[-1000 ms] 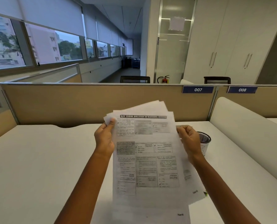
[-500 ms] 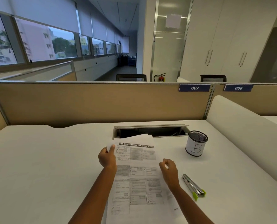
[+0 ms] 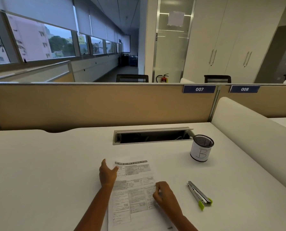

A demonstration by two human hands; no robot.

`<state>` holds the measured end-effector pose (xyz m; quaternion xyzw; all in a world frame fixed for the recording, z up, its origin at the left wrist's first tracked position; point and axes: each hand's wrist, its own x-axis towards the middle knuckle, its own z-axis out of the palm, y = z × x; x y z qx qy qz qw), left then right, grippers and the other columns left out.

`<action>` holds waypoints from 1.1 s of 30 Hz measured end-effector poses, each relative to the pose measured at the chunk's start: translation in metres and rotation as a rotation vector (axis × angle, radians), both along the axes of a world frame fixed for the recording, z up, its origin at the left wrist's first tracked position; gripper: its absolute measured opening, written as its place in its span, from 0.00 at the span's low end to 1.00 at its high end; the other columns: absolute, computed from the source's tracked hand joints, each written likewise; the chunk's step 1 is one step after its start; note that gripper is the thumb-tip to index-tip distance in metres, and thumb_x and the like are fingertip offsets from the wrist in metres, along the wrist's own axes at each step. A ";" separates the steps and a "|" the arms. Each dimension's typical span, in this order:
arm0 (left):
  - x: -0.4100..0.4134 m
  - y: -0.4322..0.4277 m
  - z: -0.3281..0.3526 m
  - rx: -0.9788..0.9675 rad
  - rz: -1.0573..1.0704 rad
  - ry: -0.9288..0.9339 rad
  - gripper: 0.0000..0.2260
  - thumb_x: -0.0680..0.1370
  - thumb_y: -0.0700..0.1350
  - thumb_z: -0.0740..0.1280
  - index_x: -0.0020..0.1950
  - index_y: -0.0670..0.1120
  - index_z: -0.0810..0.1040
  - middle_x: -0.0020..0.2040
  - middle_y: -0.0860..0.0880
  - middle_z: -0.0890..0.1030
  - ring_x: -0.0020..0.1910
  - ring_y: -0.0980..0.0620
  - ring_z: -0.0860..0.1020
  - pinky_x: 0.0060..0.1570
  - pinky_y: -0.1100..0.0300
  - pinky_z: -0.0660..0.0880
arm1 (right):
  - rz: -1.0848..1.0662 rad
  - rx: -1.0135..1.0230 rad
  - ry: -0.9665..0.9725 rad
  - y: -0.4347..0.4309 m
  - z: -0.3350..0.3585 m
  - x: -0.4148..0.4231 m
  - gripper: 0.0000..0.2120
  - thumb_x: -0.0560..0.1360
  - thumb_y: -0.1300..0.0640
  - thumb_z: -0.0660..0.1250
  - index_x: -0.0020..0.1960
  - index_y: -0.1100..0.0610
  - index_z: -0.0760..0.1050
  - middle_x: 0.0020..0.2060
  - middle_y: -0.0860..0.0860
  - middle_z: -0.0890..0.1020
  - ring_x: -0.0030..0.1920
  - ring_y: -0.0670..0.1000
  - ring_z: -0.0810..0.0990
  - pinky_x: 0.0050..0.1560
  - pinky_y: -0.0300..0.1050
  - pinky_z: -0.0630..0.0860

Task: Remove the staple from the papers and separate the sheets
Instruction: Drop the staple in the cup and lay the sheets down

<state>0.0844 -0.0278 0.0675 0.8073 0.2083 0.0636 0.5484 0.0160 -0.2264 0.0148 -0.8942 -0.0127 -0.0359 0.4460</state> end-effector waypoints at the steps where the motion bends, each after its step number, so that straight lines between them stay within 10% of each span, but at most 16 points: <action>1: -0.004 -0.003 -0.004 0.086 -0.007 0.051 0.32 0.72 0.42 0.68 0.71 0.39 0.56 0.71 0.33 0.62 0.69 0.34 0.62 0.66 0.40 0.63 | -0.009 0.018 0.004 -0.001 0.000 0.001 0.15 0.74 0.64 0.60 0.36 0.46 0.61 0.40 0.44 0.71 0.41 0.43 0.73 0.41 0.26 0.70; 9: -0.029 -0.026 -0.043 0.654 -0.261 0.160 0.30 0.78 0.54 0.55 0.73 0.43 0.47 0.75 0.38 0.46 0.75 0.41 0.43 0.72 0.45 0.45 | -0.281 0.293 -0.001 -0.048 0.024 0.044 0.13 0.73 0.66 0.64 0.33 0.54 0.68 0.39 0.61 0.81 0.40 0.53 0.75 0.41 0.44 0.71; 12: -0.032 -0.027 -0.048 0.741 -0.271 0.066 0.27 0.76 0.51 0.60 0.71 0.40 0.57 0.72 0.33 0.58 0.73 0.36 0.55 0.69 0.39 0.54 | -0.381 0.383 -0.047 -0.088 0.049 0.071 0.15 0.74 0.68 0.60 0.31 0.56 0.70 0.35 0.57 0.79 0.36 0.51 0.75 0.39 0.41 0.70; 15: -0.031 -0.025 -0.058 0.741 -0.325 0.072 0.24 0.75 0.55 0.53 0.58 0.38 0.72 0.53 0.31 0.80 0.54 0.32 0.78 0.46 0.35 0.74 | -0.435 0.353 -0.071 -0.126 0.074 0.097 0.17 0.74 0.68 0.57 0.29 0.56 0.68 0.31 0.56 0.76 0.32 0.49 0.72 0.33 0.37 0.69; 18: -0.032 -0.025 -0.071 0.799 -0.362 0.067 0.30 0.78 0.57 0.39 0.54 0.39 0.73 0.50 0.34 0.82 0.54 0.35 0.78 0.43 0.38 0.75 | -0.510 0.270 -0.078 -0.160 0.090 0.121 0.19 0.73 0.67 0.56 0.25 0.55 0.66 0.28 0.56 0.75 0.33 0.54 0.71 0.33 0.41 0.68; 26: -0.027 -0.026 -0.084 0.860 -0.343 0.034 0.36 0.78 0.58 0.38 0.48 0.37 0.80 0.48 0.34 0.83 0.47 0.34 0.81 0.43 0.38 0.75 | -0.560 -0.025 -0.020 -0.209 0.110 0.160 0.11 0.73 0.66 0.56 0.35 0.65 0.74 0.42 0.67 0.81 0.41 0.60 0.78 0.48 0.55 0.77; 33: -0.026 -0.029 -0.088 0.827 -0.327 0.029 0.36 0.78 0.59 0.38 0.49 0.36 0.80 0.50 0.33 0.82 0.48 0.33 0.80 0.45 0.36 0.73 | -0.599 0.042 -0.009 -0.221 0.108 0.163 0.10 0.74 0.67 0.60 0.46 0.71 0.79 0.39 0.62 0.82 0.30 0.53 0.76 0.39 0.42 0.75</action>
